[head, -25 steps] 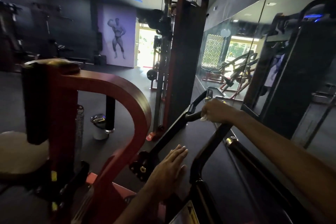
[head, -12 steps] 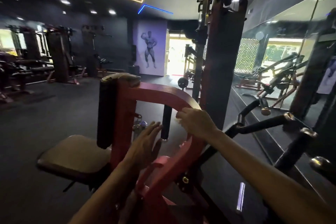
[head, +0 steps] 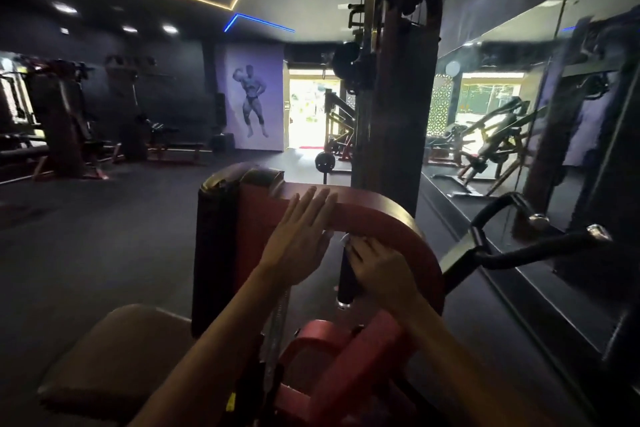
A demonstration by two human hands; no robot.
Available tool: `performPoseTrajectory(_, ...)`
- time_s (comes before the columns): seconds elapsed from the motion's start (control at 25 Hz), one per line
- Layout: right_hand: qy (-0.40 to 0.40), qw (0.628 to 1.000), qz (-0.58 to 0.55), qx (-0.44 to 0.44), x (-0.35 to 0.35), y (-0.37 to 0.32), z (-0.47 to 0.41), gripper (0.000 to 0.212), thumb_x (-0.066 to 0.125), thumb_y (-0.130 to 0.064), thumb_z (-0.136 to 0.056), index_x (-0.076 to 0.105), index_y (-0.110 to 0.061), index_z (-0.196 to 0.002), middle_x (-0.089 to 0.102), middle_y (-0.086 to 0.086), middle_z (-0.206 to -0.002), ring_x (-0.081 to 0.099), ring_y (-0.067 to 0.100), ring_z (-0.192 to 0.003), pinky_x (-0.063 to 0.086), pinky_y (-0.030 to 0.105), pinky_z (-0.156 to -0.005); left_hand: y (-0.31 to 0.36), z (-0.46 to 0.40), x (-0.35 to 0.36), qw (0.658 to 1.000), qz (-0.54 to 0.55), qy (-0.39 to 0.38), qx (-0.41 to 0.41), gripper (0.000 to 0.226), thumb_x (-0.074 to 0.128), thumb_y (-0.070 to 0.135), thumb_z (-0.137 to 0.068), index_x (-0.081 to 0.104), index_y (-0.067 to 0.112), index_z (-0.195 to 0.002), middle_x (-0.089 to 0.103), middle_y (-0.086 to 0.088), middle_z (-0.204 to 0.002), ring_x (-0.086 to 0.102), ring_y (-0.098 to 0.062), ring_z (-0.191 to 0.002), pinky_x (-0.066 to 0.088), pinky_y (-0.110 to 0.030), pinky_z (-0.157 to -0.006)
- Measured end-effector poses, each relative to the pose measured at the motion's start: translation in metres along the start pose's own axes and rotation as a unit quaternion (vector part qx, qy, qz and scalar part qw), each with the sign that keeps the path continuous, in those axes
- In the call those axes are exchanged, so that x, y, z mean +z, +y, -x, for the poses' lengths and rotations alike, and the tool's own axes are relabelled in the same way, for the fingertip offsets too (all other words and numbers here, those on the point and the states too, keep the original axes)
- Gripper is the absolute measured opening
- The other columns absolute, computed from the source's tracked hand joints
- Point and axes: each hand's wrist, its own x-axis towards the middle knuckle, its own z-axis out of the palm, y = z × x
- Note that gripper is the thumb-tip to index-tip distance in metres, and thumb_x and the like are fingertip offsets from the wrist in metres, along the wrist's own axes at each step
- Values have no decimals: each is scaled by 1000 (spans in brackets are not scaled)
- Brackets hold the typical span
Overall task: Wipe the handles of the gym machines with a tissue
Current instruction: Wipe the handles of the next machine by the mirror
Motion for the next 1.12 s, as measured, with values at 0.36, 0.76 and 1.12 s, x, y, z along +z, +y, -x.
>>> performPoseTrajectory(0.36,-15,1000,7,4,23,-9,14,43,75,-16,-69,69,-6,-110,69,3,-105,67,18,-90,54,24,-62,-16,-3,28,994,-65,78,32,49,38,31,-96,41,8,-140,49,-11,-138,40,-26,-128,18,-38,-113)
performPoseTrajectory(0.76,-79,966,-234,74,75,-49,82,14,59,-8,-83,70,-6,-90,62,0,-86,59,7,-73,53,17,-59,-16,-4,32,992,-94,87,17,51,39,33,-96,36,9,-142,49,-12,-137,38,-25,-128,7,-32,-116)
performPoseTrajectory(1.12,22,979,-137,147,33,-18,31,37,55,-12,-86,63,-9,-122,66,6,-119,62,18,-107,46,27,-90,-19,-6,42,987,-92,126,27,49,37,33,-96,36,10,-140,50,-13,-134,39,-26,-126,6,-32,-116)
